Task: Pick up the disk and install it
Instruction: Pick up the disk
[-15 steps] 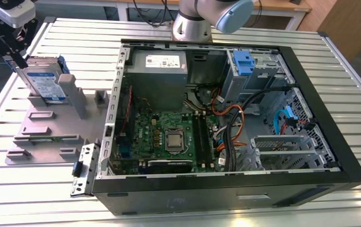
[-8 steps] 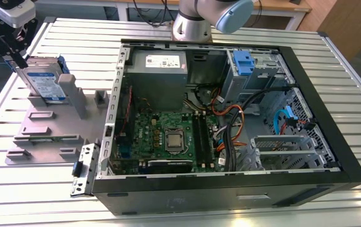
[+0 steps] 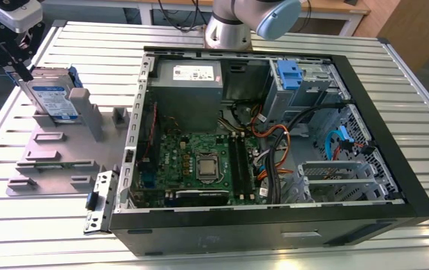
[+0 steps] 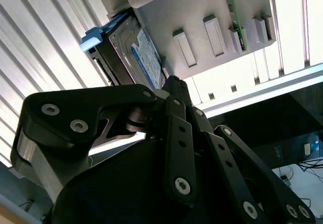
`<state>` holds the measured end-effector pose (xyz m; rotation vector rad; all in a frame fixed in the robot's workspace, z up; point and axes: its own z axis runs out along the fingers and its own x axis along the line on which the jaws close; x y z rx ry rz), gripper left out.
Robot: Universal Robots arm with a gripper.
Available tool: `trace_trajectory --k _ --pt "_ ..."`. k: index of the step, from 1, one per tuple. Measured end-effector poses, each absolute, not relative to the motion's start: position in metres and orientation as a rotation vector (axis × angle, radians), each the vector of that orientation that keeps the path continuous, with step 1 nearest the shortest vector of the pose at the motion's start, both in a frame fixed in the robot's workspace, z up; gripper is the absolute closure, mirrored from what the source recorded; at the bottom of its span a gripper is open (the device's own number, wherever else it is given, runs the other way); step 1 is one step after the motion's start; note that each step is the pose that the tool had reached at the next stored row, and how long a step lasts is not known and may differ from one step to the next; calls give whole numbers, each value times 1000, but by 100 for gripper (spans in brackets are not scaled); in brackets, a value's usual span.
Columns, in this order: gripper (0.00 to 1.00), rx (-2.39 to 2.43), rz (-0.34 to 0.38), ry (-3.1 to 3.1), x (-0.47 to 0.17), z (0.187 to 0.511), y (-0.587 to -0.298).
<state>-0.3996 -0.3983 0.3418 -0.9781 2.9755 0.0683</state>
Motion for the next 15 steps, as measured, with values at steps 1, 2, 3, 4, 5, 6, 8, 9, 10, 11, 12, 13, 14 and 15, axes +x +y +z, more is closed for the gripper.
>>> trace_trajectory --k 1,2,3,4,5,6,8,9,10,11,12,13,14,15 --pt "89 -979 68 2975 -400 342 -398" --pt "89 -981 68 2975 -400 342 -398" --pt "89 -982 68 2974 -400 342 -398" --pt "89 -984 68 2974 -400 342 -398" --pt "89 -985 68 2973 -400 342 -398" --pt "89 -987 68 2973 -400 342 -398" --pt "89 -990 68 2972 -400 342 -398" --pt "89 -991 68 2971 -400 342 -398" --pt "89 -992 68 2971 -400 342 -398" --pt "89 -994 68 2971 -400 342 -398" --pt "89 -995 68 2970 -400 342 -398" --pt "89 -996 68 2970 -400 342 -398" --pt "89 -998 68 2969 -400 342 -398" --pt "89 -999 68 2969 -400 342 -398"
